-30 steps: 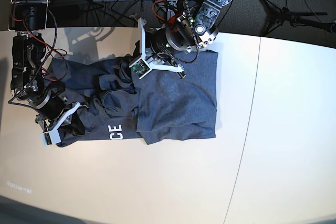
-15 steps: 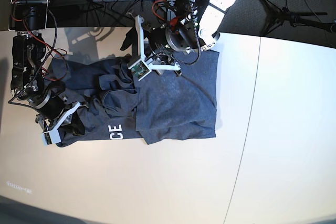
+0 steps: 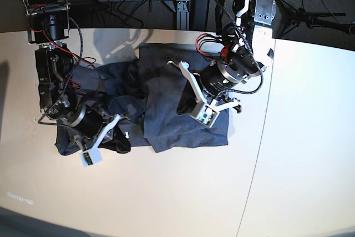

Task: Fold the T-shirt properly
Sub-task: 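Release the shirt with the right gripper and move it aside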

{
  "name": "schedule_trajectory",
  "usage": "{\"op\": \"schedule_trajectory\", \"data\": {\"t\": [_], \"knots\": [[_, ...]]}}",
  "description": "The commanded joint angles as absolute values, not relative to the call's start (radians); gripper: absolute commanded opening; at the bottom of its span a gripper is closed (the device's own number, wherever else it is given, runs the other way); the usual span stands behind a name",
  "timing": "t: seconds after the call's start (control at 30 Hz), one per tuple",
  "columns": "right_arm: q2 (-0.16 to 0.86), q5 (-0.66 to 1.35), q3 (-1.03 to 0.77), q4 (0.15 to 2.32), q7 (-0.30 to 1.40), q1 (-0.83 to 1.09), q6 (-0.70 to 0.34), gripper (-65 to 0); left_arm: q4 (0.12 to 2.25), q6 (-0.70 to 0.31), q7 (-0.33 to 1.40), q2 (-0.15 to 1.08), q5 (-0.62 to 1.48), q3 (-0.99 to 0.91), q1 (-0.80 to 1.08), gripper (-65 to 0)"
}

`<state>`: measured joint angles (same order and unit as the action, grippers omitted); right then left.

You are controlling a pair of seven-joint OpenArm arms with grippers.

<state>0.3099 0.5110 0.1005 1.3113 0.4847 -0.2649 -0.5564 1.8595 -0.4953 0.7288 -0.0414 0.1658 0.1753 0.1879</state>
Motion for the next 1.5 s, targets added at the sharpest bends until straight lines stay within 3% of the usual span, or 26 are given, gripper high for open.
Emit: {"op": "schedule_trajectory", "data": {"t": [0.0, 0.13, 0.27, 0.5, 0.9, 1.23, 1.47], "knots": [[0.303, 0.528, 0.124, 1.327, 0.476, -0.305, -0.562, -65.0, 1.852, -0.521, 0.691, -0.046, 0.165, 0.155, 0.180, -65.0], [0.244, 0.501, 0.245, 1.327, 0.518, -0.349, -0.562, -65.0, 1.782, -0.585, 0.653, -0.018, 0.158, 0.096, 0.179, -65.0], [0.204, 0.389, 0.344, 1.324, 0.524, -0.352, -0.562, -65.0, 1.738, -0.585, 0.630, 0.026, 0.157, 0.096, 0.174, -65.0], [0.207, 0.231, 0.379, 1.258, 0.511, -0.352, -0.556, -65.0, 1.657, -0.584, 0.598, 0.073, 0.152, 0.092, 0.167, -65.0], [0.234, 0.326, 0.375, 1.178, 0.447, -0.369, -0.554, -65.0, 1.652, -0.583, 0.594, 0.076, 0.160, 0.076, 0.163, -65.0], [0.233, 0.387, 0.278, 1.318, 0.455, -0.373, -0.555, -65.0, 1.652, -0.580, 0.597, 0.075, 0.221, 0.076, 0.132, -65.0], [0.255, 0.496, 0.081, 1.329, 0.570, -0.367, -0.557, -65.0, 1.652, -0.580, 0.633, 0.075, 0.221, 0.076, 0.090, -65.0]]}}
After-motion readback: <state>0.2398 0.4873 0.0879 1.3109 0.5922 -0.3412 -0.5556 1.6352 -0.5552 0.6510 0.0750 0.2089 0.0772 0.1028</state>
